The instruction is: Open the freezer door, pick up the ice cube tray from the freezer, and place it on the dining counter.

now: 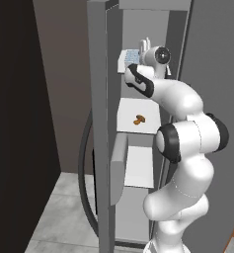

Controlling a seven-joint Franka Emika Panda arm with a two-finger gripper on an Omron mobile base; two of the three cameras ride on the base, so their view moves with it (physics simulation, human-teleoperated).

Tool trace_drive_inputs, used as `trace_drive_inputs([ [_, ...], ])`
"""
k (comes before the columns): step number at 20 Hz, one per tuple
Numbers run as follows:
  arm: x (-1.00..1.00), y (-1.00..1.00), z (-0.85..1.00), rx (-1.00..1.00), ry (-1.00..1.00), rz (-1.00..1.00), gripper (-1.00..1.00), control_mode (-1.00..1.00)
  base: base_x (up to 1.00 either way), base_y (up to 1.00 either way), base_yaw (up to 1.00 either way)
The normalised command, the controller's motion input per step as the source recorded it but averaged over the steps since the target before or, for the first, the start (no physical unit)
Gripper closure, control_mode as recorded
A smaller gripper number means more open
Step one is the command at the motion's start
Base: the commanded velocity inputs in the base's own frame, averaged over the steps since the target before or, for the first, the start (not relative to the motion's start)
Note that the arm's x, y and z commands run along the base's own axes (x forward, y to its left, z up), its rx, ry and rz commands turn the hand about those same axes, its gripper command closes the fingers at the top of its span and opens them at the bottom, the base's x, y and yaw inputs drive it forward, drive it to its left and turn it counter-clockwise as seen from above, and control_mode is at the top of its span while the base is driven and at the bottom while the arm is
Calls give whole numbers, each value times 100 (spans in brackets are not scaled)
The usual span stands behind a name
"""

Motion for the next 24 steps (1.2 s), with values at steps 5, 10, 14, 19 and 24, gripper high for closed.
trace_drive_inputs([
  [5, 21, 1, -7, 0, 0, 0, -100, -100, 0, 0, 0],
  [10, 15, 2, -15, 0, 0, 0, -100, -100, 0, 0, 0],
  [14, 5, 5, -13, 0, 1, 0, -100, -100, 0, 0, 0],
  [19, 0, 3, -5, 0, 4, 0, -100, -100, 0, 0, 0],
  [24, 0, 2, 0, 0, 1, 0, -100, -100, 0, 0, 0],
])
